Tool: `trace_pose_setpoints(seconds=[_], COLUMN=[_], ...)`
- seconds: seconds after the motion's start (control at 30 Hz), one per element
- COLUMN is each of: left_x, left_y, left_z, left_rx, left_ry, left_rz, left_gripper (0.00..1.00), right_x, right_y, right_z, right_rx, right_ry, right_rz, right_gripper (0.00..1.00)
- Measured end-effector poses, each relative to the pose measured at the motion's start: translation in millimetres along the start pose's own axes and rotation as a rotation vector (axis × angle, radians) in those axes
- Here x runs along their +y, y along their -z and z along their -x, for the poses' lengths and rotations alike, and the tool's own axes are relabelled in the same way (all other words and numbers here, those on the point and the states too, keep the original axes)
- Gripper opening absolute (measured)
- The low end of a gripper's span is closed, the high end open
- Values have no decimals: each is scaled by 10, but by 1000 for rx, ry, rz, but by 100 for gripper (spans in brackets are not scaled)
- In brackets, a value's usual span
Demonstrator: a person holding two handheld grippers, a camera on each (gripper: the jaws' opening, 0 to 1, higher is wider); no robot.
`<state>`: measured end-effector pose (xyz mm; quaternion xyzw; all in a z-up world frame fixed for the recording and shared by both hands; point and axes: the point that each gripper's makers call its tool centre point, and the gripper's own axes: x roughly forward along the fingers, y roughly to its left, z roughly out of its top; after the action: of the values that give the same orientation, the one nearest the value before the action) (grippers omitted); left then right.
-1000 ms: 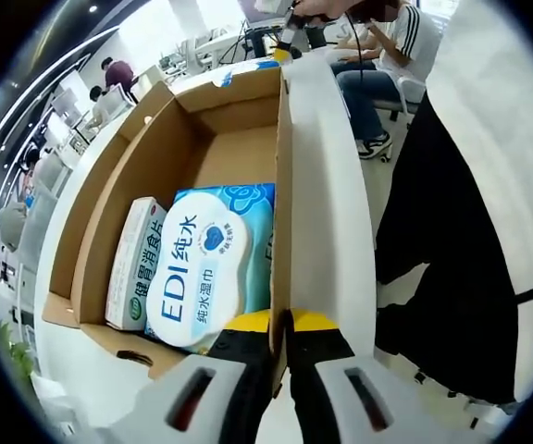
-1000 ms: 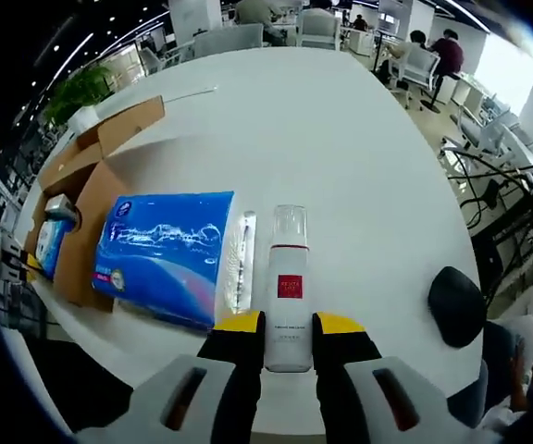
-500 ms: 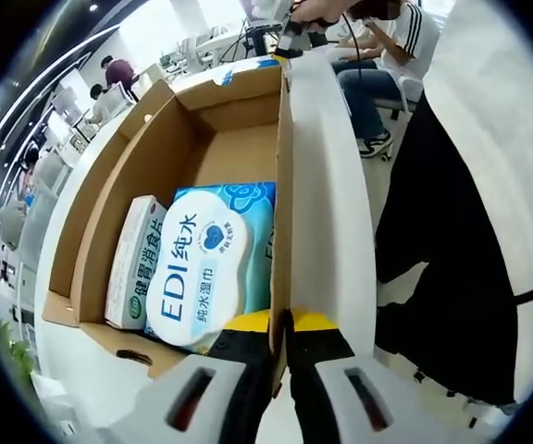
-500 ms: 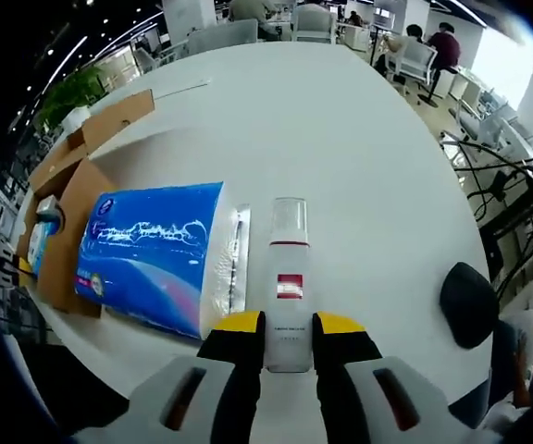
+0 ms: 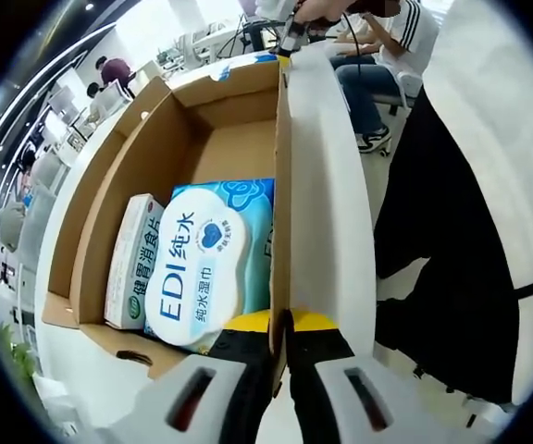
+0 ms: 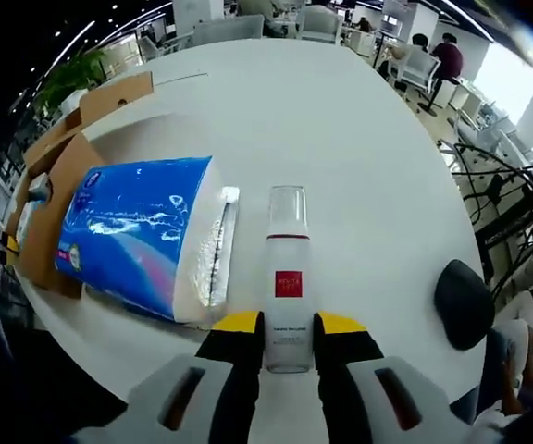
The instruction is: Operate the shoe box by opening the lid, removing the specified soft item, and placing it in the target area until the item is outside and the box remains undamaged.
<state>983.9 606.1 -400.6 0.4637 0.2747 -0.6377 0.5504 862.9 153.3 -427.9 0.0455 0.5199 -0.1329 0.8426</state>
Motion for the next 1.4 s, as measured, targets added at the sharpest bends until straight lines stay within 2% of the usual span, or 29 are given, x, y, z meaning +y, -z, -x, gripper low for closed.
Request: trace_pose_setpoints(seconds=[0.07,0.13,0.17,0.27,0.3,0.43,0.47,0.5,0.53,0.57,0.63,0.67,0.7,0.8,0.87,0.93,1.03,1.1,1.2,1.33,1.4], left_x=[0,-1,-1,0,0,-3,-4,-3,-1,2,3,1,0,0,0,3,5,7,12,19,19], left_y=[0,-1,-1,2,3,0,-1,-2,-2,0,0,0,-1,-8,-15,-13,-14,-12,-5,1,3], left_z=[0,1,1,-1,-1,2,2,2,1,0,0,-1,-2,2,7,4,4,1,-6,-12,-13], left_rx=[1,1,1,2,1,-7,-9,-10,-8,-3,-2,-3,-6,-6,-6,-10,-13,-18,-20,-19,-18], left_ry=[-4,-3,-2,3,2,-6,-6,-5,-2,5,7,5,0,-5,-5,-9,-17,-25,-31,-32,-26], left_rz=[-2,-6,-5,-3,-4,-21,-22,-23,-19,-13,-9,-11,-16,-16,-15,-16,-20,-25,-27,-20,-17], left_gripper=[4,4,4,4,4,4,4,4,4,4,4,4,4,4,4,4,5,5,6,6,6], right_x=[5,-11,13,1,-42,-77,-114,-132,-118,-89,-113,-77,-53,37,82,154,263,308,293,313,383], right_y=[20,16,16,61,7,-19,-114,-119,-150,-250,-338,-386,-424,-539,-561,-558,-592,-625,-624,-714,-777], right_z=[20,4,20,106,113,284,350,418,459,572,574,604,740,899,991,1022,1142,1138,1103,1232,1304], right_rx=[-1,-27,-37,-45,-71,-102,-144,-160,-174,-215,-271,-302,-331,-404,-442,-453,-465,-456,-446,-499,-518], right_ry=[4,3,-8,0,12,23,43,57,47,39,50,28,23,19,25,9,14,8,18,20,10], right_rz=[-9,-11,-19,-16,-12,-31,-16,-16,-14,-7,-51,-87,-115,-112,-154,-187,-181,-127,-111,-176,-148], right_gripper=[25,37,39,40,40,40,40,39,39,39,39,39,39,39,39,39,39,39,39,39,39])
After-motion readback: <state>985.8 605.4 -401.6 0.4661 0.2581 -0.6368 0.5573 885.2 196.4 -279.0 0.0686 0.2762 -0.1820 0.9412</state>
